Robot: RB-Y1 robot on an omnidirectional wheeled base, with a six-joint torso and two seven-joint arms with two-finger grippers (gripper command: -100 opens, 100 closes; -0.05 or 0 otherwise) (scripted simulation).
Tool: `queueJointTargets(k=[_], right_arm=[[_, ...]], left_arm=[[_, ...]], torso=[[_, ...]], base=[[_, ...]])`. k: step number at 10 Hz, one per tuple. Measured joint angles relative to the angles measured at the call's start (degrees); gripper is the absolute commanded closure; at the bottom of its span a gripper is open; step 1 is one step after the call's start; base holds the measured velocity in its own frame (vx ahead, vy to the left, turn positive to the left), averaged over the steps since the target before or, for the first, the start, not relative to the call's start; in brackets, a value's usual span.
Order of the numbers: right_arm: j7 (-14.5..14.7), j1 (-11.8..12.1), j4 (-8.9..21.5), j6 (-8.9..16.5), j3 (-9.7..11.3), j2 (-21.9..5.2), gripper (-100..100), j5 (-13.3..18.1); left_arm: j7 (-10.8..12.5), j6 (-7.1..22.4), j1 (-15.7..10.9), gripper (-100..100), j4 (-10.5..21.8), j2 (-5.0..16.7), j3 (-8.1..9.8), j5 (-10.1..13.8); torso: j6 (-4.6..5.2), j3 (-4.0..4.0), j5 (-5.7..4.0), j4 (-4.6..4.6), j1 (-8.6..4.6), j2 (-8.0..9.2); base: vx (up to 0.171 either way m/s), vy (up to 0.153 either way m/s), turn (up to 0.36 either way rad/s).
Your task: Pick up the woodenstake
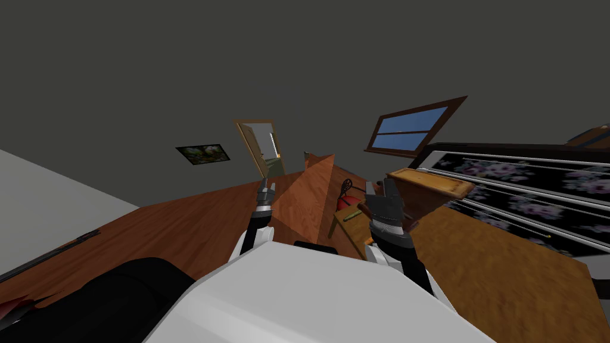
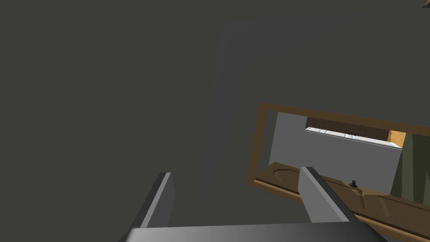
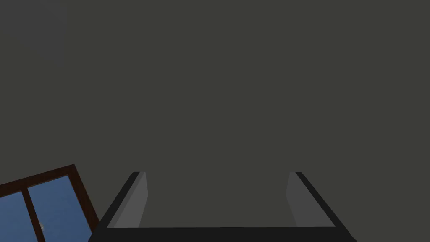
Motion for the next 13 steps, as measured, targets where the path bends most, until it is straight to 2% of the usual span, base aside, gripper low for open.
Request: queueJointTargets(k=[3,6,8,13], right_arm=[[-0.45,0.05,1.09,-1.19,0.21,-2.41,-100,3.8],[-0.75,0.51,2.97,-3.43,0.84,-4.29,-100,9.03],[-0.95,1.05,3.54,-4.35,1.04,-5.06,-100,11.99],[-1.1,0.7,5.52,-5.44,1.68,-6.52,-100,18.87]], left_arm=[[0.0,0.0,0.0,0,0.0,0.0,0.0,0.0],[0.0,0.0,0.0,0,0.0,0.0,0.0,0.0],[0.0,0.0,0.0,0,0.0,0.0,0.0,0.0],[0.0,0.0,0.0,0,0.0,0.0,0.0,0.0]], torso=[[0.0,0.04,0.02,0.01,0.1,0.07],[0.0,0.02,0.03,0.01,0.14,0.04],[0.0,0.01,0.02,0.01,0.09,0.03],[0.0,-0.01,0.02,0.0,0.08,-0.01]], base=[[-0.016,0.028,-0.001],[-0.009,0.032,0.007],[-0.004,0.02,0.008],[0.001,0.021,0.014]])
